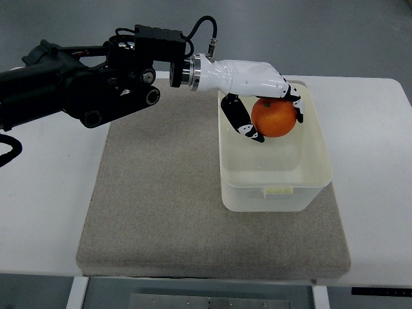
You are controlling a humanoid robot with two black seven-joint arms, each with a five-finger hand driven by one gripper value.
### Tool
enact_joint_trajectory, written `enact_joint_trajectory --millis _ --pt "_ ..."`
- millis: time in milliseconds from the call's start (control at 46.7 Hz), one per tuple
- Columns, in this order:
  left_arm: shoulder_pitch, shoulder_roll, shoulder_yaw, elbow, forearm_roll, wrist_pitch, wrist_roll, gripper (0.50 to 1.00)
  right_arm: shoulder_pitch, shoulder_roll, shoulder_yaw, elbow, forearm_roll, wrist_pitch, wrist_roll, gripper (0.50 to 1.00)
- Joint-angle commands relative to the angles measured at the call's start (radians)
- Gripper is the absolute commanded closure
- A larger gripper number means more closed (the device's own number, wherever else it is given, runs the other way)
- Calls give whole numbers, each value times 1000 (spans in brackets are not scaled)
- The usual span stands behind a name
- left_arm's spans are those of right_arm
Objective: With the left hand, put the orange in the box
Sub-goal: 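Carry the orange with the left hand over the white box, then lower the orange into the box and open the left hand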
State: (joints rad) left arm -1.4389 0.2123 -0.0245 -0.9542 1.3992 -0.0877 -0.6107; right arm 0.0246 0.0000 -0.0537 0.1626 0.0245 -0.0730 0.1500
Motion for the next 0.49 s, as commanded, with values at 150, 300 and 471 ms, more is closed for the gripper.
enact_joint_trajectory --millis 150,300,471 --pt "26 -34 18 34 0 0 0 1000 0 0 0 0 0 1 -1 574" --pt "41 -47 32 64 0 2 0 1000 0 0 0 0 0 -1 -1 574" --pt "46 -47 32 65 -2 5 0 1000 0 0 0 0 0 -1 0 574"
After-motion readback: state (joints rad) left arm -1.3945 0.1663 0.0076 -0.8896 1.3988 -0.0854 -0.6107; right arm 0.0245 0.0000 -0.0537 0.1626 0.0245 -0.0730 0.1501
